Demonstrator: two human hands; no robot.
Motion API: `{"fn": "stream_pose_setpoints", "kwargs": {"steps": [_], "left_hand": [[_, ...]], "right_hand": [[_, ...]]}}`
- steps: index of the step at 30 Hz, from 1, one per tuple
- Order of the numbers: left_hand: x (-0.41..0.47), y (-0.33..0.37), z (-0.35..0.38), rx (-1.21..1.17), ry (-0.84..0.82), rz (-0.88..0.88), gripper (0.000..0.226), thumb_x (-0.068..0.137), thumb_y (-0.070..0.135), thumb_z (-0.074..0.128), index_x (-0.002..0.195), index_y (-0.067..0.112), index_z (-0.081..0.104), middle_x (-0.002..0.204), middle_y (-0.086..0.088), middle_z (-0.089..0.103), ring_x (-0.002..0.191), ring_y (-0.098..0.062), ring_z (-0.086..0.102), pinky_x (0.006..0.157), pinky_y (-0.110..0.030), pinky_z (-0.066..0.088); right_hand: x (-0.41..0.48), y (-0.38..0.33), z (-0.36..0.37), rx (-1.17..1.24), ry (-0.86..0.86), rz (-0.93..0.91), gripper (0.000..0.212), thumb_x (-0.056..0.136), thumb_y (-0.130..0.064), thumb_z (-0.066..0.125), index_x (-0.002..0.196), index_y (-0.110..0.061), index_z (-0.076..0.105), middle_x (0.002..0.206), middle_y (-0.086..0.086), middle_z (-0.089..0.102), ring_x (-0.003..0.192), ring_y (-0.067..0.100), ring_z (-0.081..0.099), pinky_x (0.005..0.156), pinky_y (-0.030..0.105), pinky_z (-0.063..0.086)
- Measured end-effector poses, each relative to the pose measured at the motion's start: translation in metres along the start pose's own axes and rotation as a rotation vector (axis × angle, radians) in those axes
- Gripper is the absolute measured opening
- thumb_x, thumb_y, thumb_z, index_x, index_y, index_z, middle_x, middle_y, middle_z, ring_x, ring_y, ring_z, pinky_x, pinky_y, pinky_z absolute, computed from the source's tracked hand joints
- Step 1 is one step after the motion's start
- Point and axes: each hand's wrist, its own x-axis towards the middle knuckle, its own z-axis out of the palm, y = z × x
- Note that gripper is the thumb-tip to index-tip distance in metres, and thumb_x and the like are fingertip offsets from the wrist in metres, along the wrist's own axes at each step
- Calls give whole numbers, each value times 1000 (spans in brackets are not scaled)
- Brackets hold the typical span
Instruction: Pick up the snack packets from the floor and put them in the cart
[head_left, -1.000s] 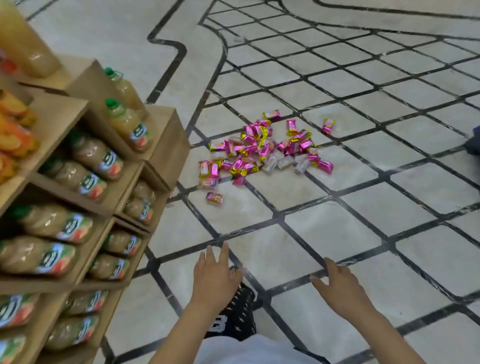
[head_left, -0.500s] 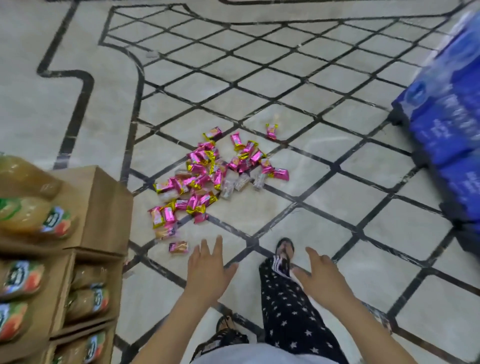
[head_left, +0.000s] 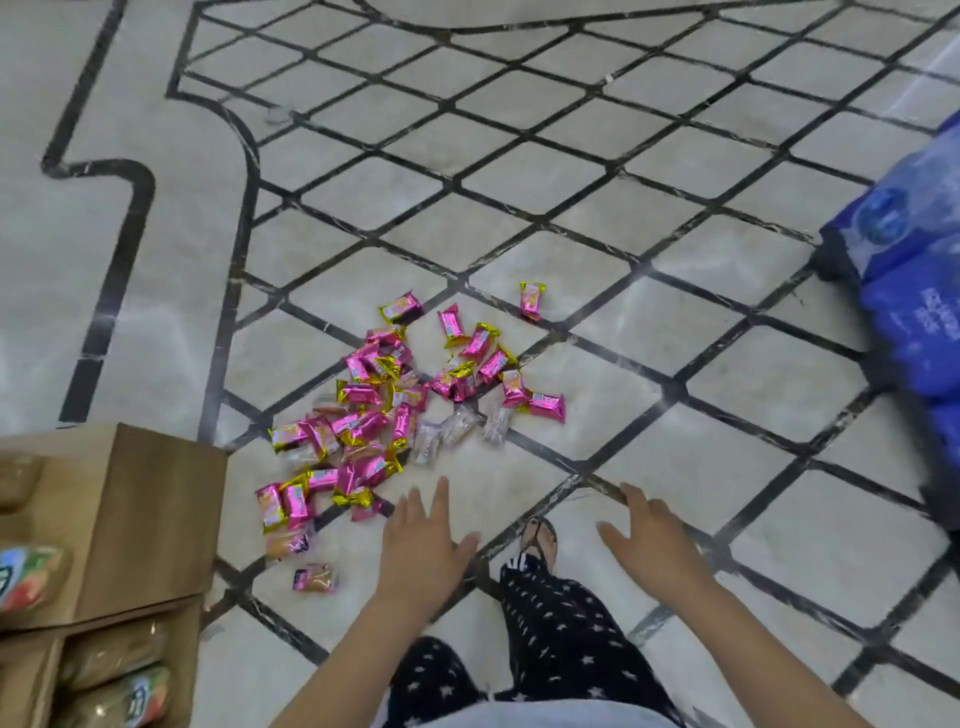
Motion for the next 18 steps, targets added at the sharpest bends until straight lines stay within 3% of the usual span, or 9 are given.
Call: {"fn": "stream_pose_setpoints", "kwargs": {"steps": [6,18], "left_hand": [[63,61,-45,-58,90,6,78,99,58,38,158,22,3,164,-16,7,151,-32,9,120,-43,13],[147,79,-58,-26,-21,-126,80,98,60,36,158,22,-2,163,-19,7,151,-36,6,120,-46,13]], "right_hand": [[84,-13,-81,-61,43,-36,64,97,-41,49,150,-14,26,133,21,48,122,38,46,97,44,44],[169,-26,-118,-356,-40,-62,64,97,-47,40,150,-18,19,139,16,43,125,33,44,97,40,41]]}}
